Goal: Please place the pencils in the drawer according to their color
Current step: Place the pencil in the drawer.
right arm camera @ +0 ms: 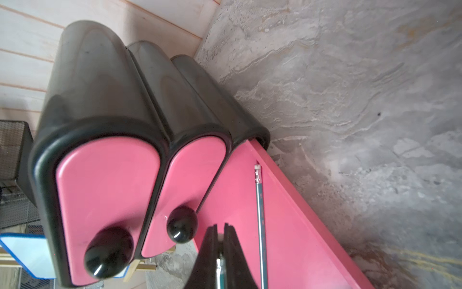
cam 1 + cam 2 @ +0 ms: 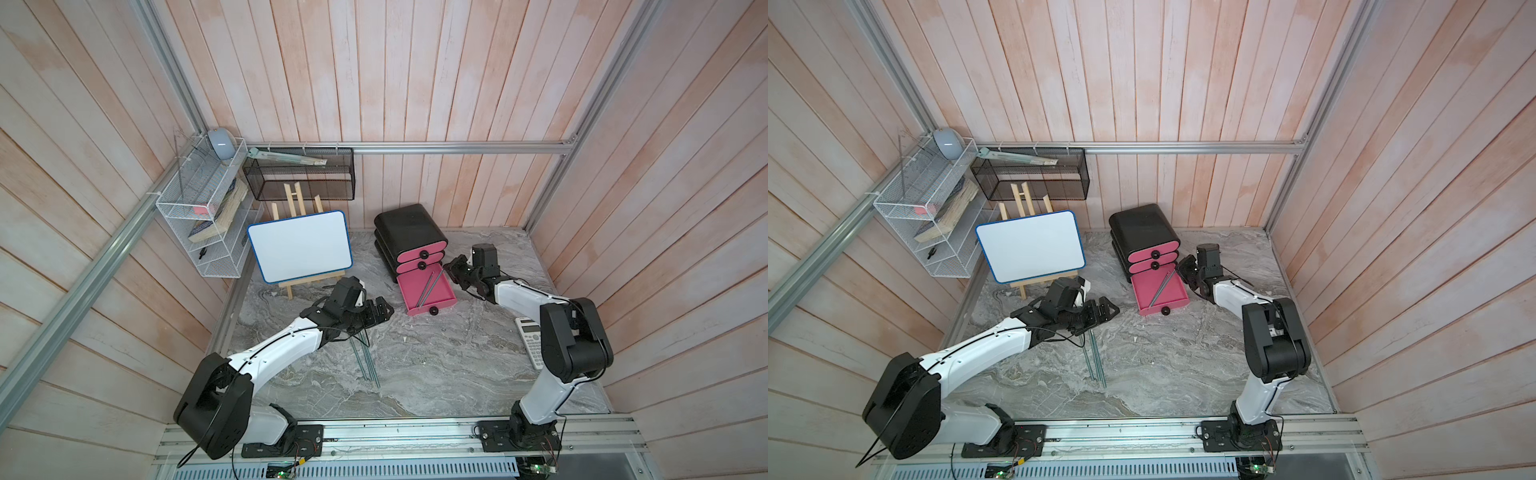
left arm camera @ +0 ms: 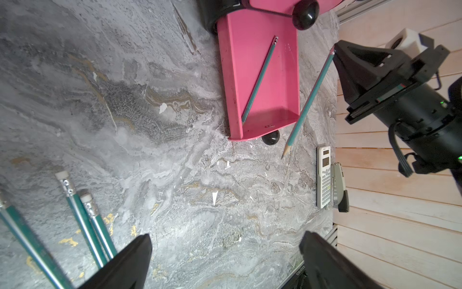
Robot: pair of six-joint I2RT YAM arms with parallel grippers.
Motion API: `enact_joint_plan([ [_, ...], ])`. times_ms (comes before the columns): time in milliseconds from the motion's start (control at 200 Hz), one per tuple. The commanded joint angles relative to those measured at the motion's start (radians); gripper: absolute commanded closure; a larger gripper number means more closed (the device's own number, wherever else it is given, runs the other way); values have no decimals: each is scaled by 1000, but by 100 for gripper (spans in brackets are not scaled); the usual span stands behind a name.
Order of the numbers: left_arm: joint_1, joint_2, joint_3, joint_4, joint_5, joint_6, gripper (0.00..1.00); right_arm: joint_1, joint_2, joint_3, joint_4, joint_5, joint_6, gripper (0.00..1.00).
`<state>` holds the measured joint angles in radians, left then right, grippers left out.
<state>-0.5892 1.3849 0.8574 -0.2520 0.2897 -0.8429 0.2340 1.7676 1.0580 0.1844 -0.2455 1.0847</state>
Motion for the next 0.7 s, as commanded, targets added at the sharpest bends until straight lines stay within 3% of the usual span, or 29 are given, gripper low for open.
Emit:
enact_joint_plan([
  [0, -6, 9, 31, 13, -7, -5, 0, -4, 35, -13, 58, 49, 76, 100],
  [400, -9, 2, 26, 20, -6, -10, 0, 11, 105, 20, 62, 163, 85, 100],
  [695, -11, -2, 16, 29, -6, -16, 1, 61, 154, 79, 21, 163, 13, 100],
])
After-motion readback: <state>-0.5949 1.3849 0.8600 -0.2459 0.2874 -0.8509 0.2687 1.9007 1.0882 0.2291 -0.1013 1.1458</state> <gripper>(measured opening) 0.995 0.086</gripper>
